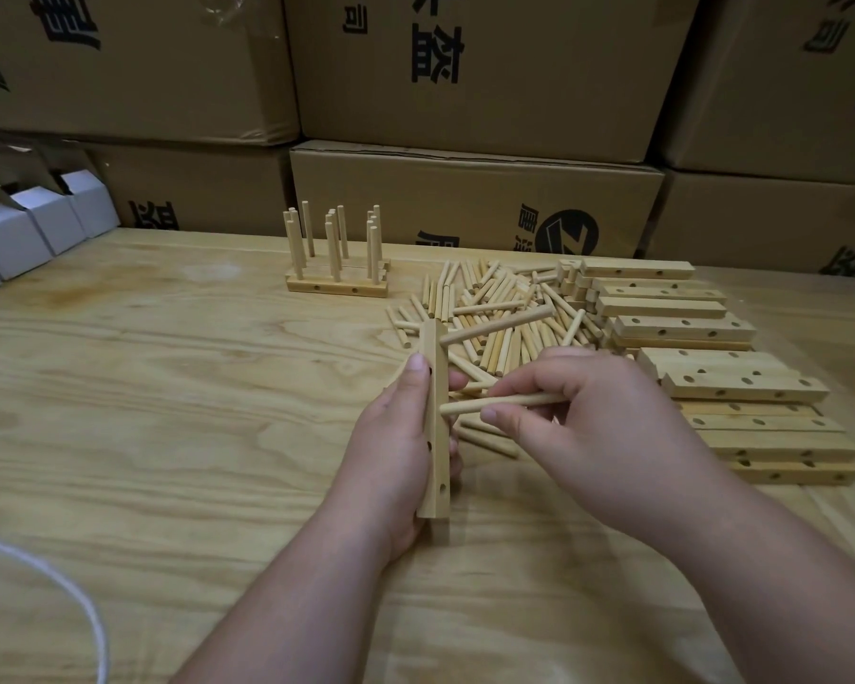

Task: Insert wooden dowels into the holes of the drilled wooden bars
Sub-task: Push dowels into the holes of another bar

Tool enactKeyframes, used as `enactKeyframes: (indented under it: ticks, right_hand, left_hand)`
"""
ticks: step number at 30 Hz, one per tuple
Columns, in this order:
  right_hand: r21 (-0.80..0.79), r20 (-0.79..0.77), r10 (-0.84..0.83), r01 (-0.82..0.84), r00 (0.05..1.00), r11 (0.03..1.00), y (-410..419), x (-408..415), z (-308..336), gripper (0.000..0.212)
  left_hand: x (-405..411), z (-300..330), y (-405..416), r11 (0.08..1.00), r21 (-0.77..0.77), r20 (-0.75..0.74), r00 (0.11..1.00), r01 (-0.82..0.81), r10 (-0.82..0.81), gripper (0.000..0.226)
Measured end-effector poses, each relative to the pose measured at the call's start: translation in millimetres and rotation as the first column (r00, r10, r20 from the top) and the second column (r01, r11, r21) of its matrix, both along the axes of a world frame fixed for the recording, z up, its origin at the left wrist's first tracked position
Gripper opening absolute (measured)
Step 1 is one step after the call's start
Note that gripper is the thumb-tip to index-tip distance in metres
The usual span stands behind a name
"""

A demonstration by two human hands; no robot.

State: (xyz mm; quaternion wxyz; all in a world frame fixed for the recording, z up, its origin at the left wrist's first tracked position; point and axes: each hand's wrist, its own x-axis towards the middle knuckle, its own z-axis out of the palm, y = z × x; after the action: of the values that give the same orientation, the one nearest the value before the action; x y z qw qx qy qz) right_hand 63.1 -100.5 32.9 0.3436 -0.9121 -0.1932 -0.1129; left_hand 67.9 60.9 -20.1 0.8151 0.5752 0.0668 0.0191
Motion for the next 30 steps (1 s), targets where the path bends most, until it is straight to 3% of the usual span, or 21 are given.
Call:
enactKeyframes:
  ticks: [6,15,20,26,30]
  right_hand:
    - [-0.025,0.047,-0.003,0.004,0.999,1.0,1.2,-2.3,-0.3,0.014]
    - [-0.035,0.038,-0.016,0.018,0.999,0.999,6.8,-5.2,-1.9,0.009]
    - [0.003,-0.021,-0.016,0.016,1.0,1.0,1.7,-3.6,1.3,0.01]
    - [-0.059,0.082,-0.015,0.02,0.997,0.998,7.7,-7.5,0.6,0.014]
    - [-0.031,0.025,-0.015,0.016,1.0,0.999,3.6,-5.2,2.8,0.015]
  left_hand:
    - [0.7,-1.4,-0.2,1.0,0.016,0.025,1.0,-0.004,0.004,0.049]
    - [1.7,-2.1,0.7,1.0,0.022,0.024,1.0,-0.002,0.002,0.051]
    - [2.0,-2.8,0.5,0.997,0.078,0.001,1.0,-0.005,0.004,0.051]
    - [0.8,-1.4,0.6,0.999,0.038,0.019,1.0,0.006,-0.007,0.05]
    - [1.0,-1.7,0.9,0.997,0.072,0.003,1.0,0.013,-0.013,0.049]
